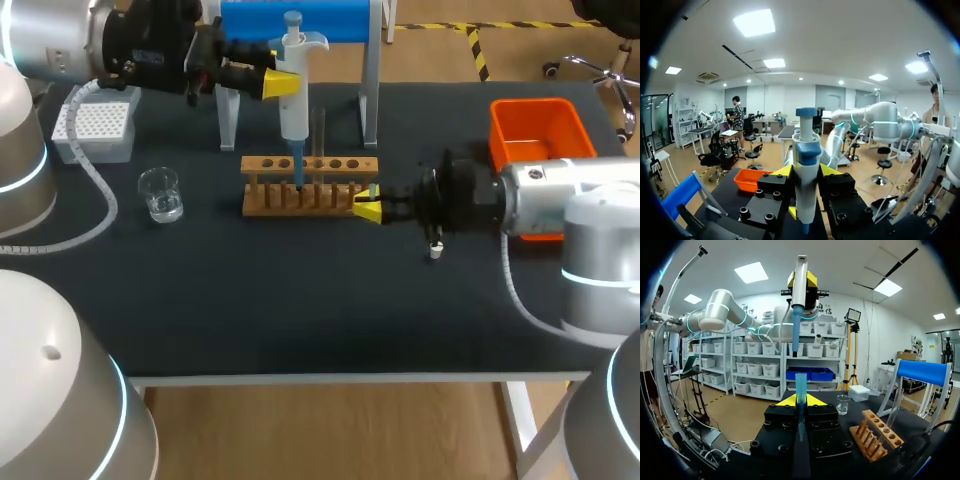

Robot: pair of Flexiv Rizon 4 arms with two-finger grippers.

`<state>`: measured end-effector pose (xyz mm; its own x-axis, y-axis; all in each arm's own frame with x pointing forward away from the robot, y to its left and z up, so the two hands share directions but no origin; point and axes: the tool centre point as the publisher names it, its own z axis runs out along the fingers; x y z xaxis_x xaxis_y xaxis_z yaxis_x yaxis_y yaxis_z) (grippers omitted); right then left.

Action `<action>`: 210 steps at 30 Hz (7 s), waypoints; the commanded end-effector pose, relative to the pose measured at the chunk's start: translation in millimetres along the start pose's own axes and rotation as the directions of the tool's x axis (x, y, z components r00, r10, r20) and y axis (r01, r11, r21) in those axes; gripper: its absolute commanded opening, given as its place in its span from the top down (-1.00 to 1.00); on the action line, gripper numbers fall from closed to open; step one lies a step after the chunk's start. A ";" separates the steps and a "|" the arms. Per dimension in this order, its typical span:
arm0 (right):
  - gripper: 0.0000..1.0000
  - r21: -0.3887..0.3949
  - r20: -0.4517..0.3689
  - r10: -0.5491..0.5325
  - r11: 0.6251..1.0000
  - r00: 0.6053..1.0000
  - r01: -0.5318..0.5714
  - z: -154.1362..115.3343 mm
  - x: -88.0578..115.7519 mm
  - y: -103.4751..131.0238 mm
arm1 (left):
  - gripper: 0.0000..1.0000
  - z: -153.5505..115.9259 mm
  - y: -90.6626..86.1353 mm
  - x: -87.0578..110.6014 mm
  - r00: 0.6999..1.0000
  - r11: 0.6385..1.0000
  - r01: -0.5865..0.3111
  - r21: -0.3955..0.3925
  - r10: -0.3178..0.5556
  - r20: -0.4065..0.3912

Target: Invert the test tube, pick up the pipette, mount the tip to pipette, aspirate from beaker and dispense into the tube, eject the tip, return the pipette, and cap with the stopper.

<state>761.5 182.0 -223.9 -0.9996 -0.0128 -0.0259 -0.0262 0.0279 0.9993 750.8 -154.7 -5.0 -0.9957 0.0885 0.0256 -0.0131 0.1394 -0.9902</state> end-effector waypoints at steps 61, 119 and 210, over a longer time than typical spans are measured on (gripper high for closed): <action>1.00 -0.042 -0.025 0.012 0.999 1.000 -0.013 96.7 -2.6 0.5 | 1.00 -1.5 0.0 -0.2 1.000 1.000 -0.001 -0.001 0.001 -0.004; 1.00 -0.037 -0.050 0.013 0.999 0.999 -0.014 92.4 11.5 3.4 | 1.00 -1.5 0.0 -0.2 1.000 1.000 -0.001 -0.001 0.001 -0.004; 1.00 -0.044 -0.061 -0.032 0.999 0.998 0.029 91.3 15.2 17.3 | 1.00 -1.5 0.0 -0.2 1.000 1.000 -0.001 -0.001 0.001 -0.004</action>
<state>744.4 274.1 -210.5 -0.9958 -0.0726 -0.0562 -0.0551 -0.0169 0.9983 750.9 -154.6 -3.1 -0.9957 0.0889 0.0247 -0.0122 0.1381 -0.9903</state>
